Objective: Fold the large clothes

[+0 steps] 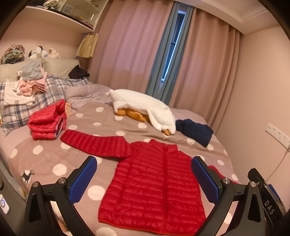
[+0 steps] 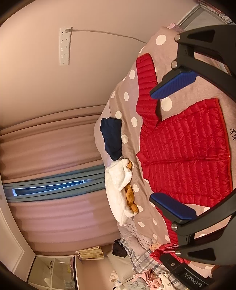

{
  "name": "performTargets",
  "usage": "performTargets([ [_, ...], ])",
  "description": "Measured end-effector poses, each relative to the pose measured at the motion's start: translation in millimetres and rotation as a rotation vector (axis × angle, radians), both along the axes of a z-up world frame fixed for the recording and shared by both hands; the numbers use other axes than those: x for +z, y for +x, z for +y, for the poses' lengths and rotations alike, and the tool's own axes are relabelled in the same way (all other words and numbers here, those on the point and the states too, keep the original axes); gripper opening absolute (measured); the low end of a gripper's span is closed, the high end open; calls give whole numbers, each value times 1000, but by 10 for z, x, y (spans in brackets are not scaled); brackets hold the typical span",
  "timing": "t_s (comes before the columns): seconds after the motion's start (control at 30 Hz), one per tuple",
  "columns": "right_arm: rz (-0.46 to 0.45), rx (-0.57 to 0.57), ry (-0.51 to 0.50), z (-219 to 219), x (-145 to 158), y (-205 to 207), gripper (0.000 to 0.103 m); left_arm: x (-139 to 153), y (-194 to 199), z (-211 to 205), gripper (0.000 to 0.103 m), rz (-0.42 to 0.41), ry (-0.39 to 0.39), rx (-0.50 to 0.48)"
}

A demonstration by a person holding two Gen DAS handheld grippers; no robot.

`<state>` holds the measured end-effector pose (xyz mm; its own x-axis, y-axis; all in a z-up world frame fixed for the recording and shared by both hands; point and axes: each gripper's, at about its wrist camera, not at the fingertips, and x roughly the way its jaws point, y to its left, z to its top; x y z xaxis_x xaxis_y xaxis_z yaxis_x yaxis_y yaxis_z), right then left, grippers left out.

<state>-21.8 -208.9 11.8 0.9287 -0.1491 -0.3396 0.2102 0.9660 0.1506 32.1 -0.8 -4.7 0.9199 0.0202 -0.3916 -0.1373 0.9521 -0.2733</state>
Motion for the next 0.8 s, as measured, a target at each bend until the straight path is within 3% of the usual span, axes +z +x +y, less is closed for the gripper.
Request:
performTargets([
  [0.8, 38, 6, 12, -24, -99, 146, 103, -105, 166, -28, 103, 49, 11, -9],
])
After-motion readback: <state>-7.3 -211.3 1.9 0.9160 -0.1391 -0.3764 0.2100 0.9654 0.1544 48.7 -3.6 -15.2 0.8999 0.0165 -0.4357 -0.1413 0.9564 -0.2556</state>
